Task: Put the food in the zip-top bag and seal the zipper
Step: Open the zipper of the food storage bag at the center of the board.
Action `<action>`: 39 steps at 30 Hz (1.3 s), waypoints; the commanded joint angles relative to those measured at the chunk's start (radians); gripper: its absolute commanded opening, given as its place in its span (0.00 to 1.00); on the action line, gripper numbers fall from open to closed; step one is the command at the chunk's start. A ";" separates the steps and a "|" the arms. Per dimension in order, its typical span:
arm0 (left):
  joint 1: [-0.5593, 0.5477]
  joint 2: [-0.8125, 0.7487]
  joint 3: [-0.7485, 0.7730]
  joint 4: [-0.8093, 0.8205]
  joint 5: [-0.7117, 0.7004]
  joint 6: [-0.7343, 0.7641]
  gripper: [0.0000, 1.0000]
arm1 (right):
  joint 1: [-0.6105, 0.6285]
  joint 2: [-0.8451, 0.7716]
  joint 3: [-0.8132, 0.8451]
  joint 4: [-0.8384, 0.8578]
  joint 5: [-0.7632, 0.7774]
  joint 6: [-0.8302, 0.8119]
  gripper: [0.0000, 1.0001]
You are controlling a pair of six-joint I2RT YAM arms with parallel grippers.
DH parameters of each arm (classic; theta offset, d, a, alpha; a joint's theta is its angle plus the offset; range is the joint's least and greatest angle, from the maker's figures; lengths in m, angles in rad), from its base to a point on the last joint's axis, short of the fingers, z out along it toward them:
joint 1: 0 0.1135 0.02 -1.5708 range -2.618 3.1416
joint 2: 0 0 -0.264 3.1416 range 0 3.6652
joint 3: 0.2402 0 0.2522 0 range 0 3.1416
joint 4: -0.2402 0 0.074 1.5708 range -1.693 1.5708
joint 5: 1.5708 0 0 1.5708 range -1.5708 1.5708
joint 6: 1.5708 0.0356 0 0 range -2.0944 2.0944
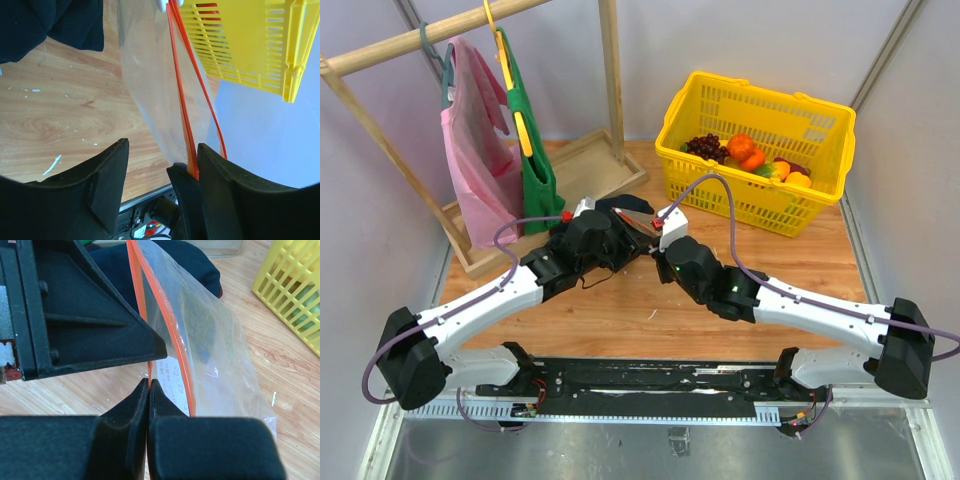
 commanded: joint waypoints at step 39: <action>-0.005 0.096 0.258 -0.230 -0.077 0.344 0.00 | -0.008 -0.087 0.179 -0.257 0.053 -0.125 0.46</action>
